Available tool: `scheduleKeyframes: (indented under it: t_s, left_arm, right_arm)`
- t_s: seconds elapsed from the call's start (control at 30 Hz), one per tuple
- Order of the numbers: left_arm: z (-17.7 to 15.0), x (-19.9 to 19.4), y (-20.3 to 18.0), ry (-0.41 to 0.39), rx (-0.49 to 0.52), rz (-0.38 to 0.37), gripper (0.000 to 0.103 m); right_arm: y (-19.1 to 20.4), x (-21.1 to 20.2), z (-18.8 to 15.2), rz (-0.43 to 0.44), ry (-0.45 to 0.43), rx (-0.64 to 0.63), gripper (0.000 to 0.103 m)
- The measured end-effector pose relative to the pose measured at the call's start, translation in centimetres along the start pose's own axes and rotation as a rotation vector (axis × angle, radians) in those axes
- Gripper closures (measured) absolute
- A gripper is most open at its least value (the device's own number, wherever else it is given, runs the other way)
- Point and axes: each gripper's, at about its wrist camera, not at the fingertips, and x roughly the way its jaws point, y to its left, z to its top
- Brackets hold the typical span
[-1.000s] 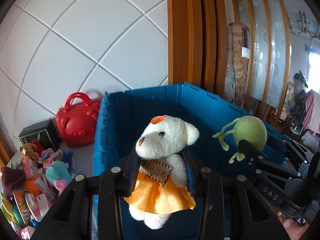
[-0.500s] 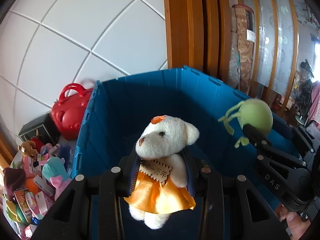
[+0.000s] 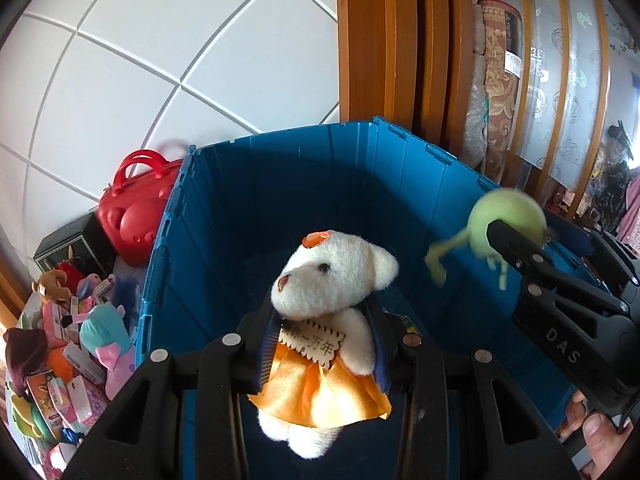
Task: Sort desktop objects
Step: 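Carry teddy bear and green plush ball over the crate and release both, then withdraw both tools from the crate back toward the table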
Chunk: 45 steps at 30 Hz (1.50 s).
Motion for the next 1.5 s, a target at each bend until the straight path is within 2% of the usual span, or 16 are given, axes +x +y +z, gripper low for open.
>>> scheduleKeyframes:
  t_s: [0.13, 0.23, 0.3, 0.47, 0.63, 0.67, 0.73, 0.77, 0.8, 0.83, 1.03, 1.17, 1.3, 1.5]
  left_arm:
    - [0.0, 0.2, 0.1, 0.012, -0.014, 0.008, 0.063]
    - [0.0, 0.4, 0.4, 0.025, -0.024, 0.014, 0.063]
    - [0.0, 0.4, 0.4, 0.027, -0.026, 0.019, 0.059]
    - [-0.1, -0.1, 0.4, 0.002, -0.026, 0.034, 0.035]
    - [-0.2, -0.2, 0.5, -0.004, -0.030, 0.043, 0.034]
    - [-0.2, -0.2, 0.5, -0.005, -0.033, 0.043, 0.034]
    - [-0.2, -0.3, 0.6, -0.010, -0.035, 0.040, 0.034]
    - [-0.3, -0.3, 0.6, -0.013, -0.034, 0.038, 0.034]
    - [-0.3, -0.4, 0.5, -0.019, -0.033, 0.041, 0.034]
    - [-0.3, -0.5, 0.5, -0.023, -0.032, 0.044, 0.034]
    - [-0.4, -1.2, 0.8, -0.066, -0.043, 0.048, 0.025]
    - [-0.6, -1.9, 0.9, -0.098, -0.053, 0.047, 0.025]
    - [-1.4, -3.6, 1.9, -0.165, -0.085, 0.014, 0.025]
    - [-2.4, -7.9, 4.6, -0.290, -0.118, 0.123, 0.023]
  right_arm:
    - [0.1, 0.1, -0.1, -0.008, 0.002, -0.006, 0.057]
    - [-0.2, 0.0, -0.1, -0.006, 0.000, 0.008, 0.057]
    - [-0.2, 0.0, -0.1, -0.012, 0.000, 0.007, 0.057]
    - [0.1, -0.1, -0.1, -0.023, 0.000, -0.012, 0.057]
    - [0.2, -0.1, -0.1, -0.026, -0.003, -0.014, 0.056]
    - [0.1, -0.1, -0.1, -0.026, -0.003, -0.011, 0.053]
    - [0.0, -0.2, 0.0, -0.020, -0.006, 0.001, 0.037]
    - [0.0, -0.4, 0.0, -0.018, -0.011, 0.006, 0.021]
    - [0.1, -0.6, 0.0, -0.022, -0.018, 0.006, 0.010]
    - [0.2, -0.7, 0.1, -0.030, -0.027, 0.003, 0.008]
    - [0.0, -0.7, 0.0, -0.032, -0.037, 0.017, 0.002]
    - [0.0, -0.9, -0.1, -0.027, -0.049, 0.026, 0.000]
    - [0.0, -1.2, -0.2, -0.016, -0.064, 0.025, 0.000]
    - [-0.2, -1.4, -0.4, 0.017, -0.066, 0.052, 0.000]
